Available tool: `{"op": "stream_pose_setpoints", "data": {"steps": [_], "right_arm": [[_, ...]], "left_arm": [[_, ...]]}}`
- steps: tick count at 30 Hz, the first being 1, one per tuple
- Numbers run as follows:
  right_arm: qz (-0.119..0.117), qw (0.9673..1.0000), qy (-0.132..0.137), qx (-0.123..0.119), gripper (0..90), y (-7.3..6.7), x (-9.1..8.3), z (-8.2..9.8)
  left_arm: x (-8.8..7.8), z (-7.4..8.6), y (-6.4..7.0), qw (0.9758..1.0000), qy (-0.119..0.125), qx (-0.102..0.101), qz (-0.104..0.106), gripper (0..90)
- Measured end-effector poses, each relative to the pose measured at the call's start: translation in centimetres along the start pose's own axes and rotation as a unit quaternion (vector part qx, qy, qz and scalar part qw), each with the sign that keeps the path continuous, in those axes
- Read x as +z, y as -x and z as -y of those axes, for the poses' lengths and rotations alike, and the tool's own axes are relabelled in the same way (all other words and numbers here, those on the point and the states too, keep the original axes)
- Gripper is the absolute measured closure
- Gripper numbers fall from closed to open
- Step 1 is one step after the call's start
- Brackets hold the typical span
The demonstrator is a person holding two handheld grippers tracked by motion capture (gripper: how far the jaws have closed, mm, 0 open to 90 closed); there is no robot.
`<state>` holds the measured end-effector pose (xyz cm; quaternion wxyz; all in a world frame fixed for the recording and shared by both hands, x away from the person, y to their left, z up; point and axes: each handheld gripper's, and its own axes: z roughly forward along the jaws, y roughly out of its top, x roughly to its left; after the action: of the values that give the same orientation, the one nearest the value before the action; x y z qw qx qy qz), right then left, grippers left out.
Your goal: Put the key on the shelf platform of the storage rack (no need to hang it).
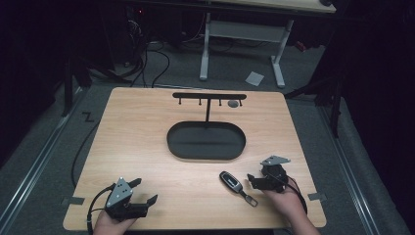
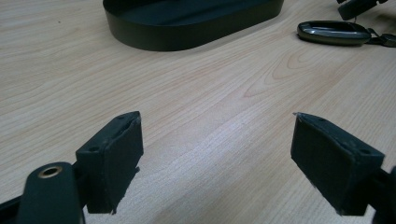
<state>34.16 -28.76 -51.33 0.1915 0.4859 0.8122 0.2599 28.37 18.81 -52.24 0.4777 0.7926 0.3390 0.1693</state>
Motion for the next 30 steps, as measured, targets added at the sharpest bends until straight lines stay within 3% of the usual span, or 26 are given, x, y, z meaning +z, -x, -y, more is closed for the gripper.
{"op": "stream_pose_setpoints", "data": {"steps": [5,8,14,20,25,30], "right_arm": [[-0.001,0.9994,-0.033,-0.009,22.8,-0.1,-0.1,-0.6],[-0.006,0.9985,-0.055,-0.001,23.2,0.2,-0.2,-1.0],[-0.005,0.9946,-0.103,-0.005,24.4,0.8,0.0,-1.5],[-0.015,0.9914,-0.13,-0.011,27.5,0.9,-0.1,-1.9],[-0.014,0.987,-0.158,-0.028,28.7,0.8,-0.2,-2.4],[-0.016,0.9795,-0.191,-0.061,29.9,0.4,-0.1,-3.0]], "left_arm": [[0.0,-0.1,0.0,1.0,0.002,0.0,0.001,17.6],[0.0,-0.1,0.0,1.0,0.002,0.0,0.001,17.6],[-0.1,-0.1,-0.1,1.0,0.004,-0.001,0.002,17.6],[0.0,-0.1,-0.1,1.0,0.005,-0.001,0.004,17.6],[0.0,-0.1,-0.1,1.0,0.003,0.0,0.006,17.6],[0.0,-0.1,0.0,1.0,0.001,0.001,0.007,17.6]]}}
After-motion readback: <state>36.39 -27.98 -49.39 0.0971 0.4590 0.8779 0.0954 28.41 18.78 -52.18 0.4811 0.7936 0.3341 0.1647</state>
